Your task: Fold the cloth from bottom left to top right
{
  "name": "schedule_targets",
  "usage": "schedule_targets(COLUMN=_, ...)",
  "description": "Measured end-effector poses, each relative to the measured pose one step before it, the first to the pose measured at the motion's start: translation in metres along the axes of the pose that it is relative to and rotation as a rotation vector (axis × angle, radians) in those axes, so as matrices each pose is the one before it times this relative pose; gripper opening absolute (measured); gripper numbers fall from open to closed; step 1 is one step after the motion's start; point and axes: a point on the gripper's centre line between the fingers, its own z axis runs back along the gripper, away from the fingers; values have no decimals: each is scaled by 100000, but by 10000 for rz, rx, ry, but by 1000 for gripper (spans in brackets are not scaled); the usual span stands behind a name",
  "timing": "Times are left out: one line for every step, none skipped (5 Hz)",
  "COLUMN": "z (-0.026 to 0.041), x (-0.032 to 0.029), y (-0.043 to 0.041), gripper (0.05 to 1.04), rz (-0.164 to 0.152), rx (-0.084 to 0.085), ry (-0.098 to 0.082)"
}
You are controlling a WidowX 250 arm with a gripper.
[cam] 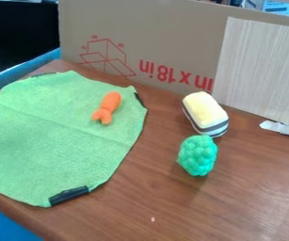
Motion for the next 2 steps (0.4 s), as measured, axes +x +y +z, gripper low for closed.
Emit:
schedule_targets(z=-1089, x=-905, y=831, gripper=999, rz=616, rx=-357, ry=-213)
schedule_targets(z=-1185, x=-579, y=919, gripper=999, rz=746, rx=-356, ry=-398)
